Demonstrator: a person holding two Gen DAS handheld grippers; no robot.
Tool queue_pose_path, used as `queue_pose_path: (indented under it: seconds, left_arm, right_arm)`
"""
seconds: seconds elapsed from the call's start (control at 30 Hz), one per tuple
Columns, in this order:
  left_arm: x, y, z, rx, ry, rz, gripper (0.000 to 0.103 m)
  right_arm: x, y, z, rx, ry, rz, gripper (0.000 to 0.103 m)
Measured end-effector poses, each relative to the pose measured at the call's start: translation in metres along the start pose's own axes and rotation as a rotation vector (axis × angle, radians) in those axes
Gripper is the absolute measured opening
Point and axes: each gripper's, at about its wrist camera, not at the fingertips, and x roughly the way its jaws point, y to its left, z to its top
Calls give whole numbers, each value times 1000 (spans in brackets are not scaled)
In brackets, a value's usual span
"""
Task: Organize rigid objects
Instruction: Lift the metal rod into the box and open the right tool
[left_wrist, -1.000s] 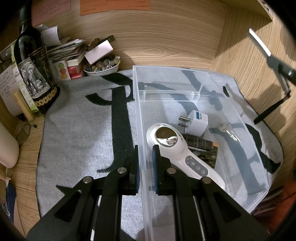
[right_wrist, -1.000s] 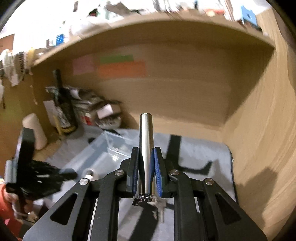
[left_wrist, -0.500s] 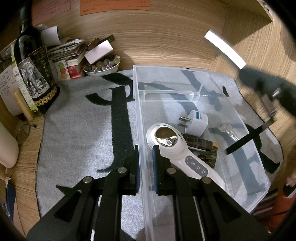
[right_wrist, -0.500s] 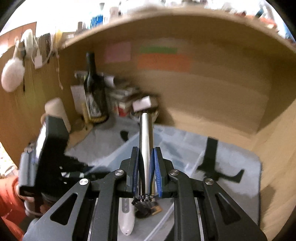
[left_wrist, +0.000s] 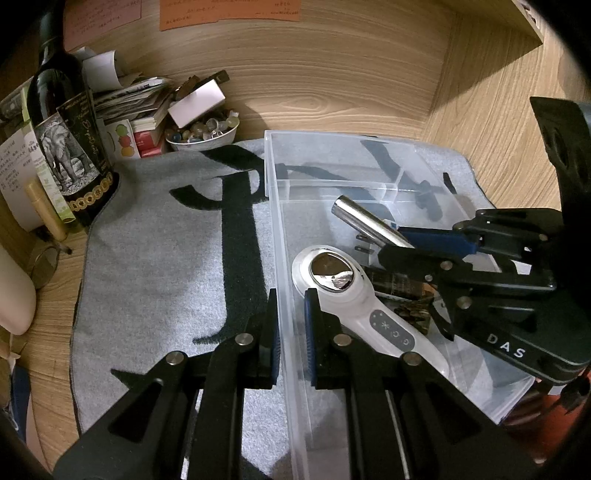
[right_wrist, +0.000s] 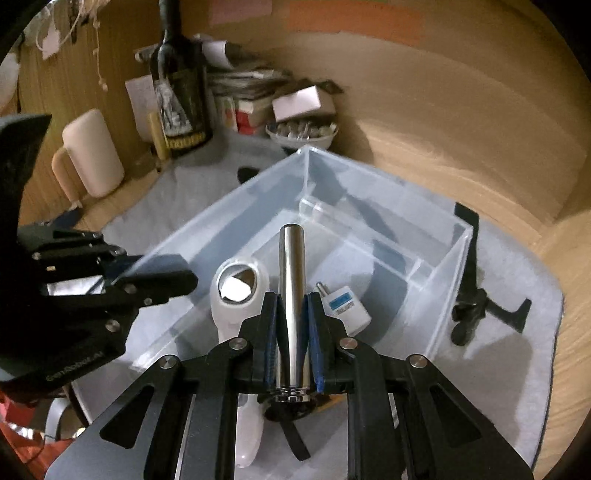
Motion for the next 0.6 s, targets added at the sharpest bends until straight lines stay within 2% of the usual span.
queue_pose_path:
  seconds: [0.17, 0.27, 0.3, 0.37, 0.6]
  left_arm:
    - [0, 0, 0, -1, 0, 0, 10]
    - [0, 0, 0, 0, 0, 0, 10]
    - [0, 0, 0, 0, 0, 0, 10]
    - [0, 0, 0, 0, 0, 0, 10]
    - [0, 0, 0, -1, 0, 0, 10]
  right_arm:
    - [1, 1, -1, -10, 27, 0, 15]
    - [-2, 1, -1, -6, 14, 1, 16]
    - [-3, 1, -1, -2, 9, 5, 18]
    - [-6, 0, 0, 7, -3, 7, 29]
    - [-33, -7, 3, 43, -88, -23, 37]
